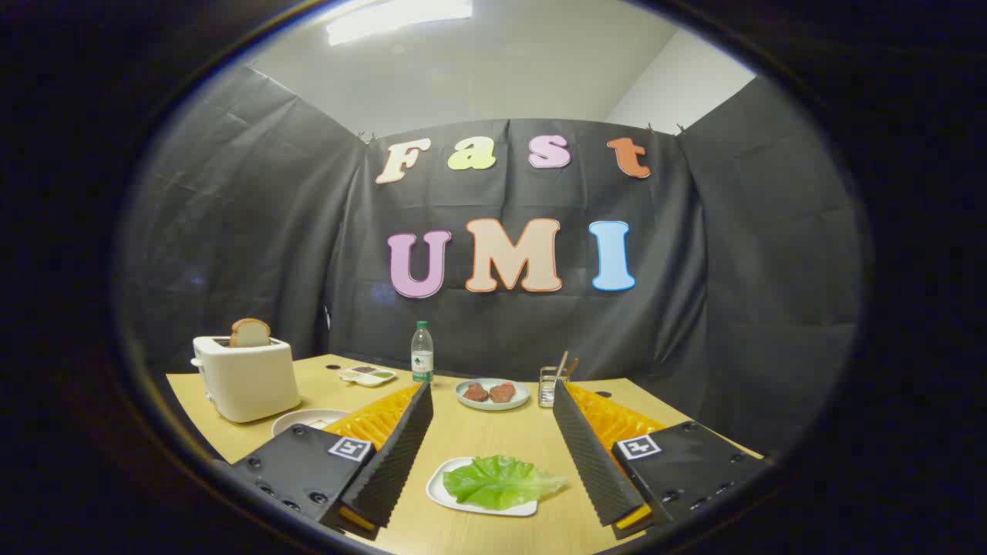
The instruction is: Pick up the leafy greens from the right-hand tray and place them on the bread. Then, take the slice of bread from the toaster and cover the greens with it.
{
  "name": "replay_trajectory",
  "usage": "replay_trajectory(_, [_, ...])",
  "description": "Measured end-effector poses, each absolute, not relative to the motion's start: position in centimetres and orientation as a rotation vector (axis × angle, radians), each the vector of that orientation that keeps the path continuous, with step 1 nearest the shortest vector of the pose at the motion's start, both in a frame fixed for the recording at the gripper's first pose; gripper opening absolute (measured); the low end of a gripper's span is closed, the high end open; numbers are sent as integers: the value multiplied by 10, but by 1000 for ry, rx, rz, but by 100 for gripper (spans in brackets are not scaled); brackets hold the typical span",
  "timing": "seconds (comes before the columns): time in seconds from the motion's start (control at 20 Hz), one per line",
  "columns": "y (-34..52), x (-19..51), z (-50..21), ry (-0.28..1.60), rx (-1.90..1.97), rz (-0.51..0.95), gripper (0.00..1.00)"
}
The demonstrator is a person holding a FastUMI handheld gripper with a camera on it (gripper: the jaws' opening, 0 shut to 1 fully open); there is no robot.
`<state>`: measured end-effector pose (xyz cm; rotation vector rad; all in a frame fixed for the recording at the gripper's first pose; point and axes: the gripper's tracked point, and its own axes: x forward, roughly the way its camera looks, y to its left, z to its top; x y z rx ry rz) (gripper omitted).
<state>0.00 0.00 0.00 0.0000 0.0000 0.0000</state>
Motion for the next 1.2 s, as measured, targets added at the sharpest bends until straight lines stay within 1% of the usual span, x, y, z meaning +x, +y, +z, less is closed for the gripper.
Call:
replay_trajectory(0.5, [-29, 1, -12, 56, -1, -41, 99])
replay_trajectory(0.65, [-39, 5, -22, 99, -5, -54, 99])
replay_trajectory(1.0, [-58, 33, -61, 283, -44, -35, 99])
replay_trajectory(1.2, [-58, 50, -100, 469, 5, 20, 99])
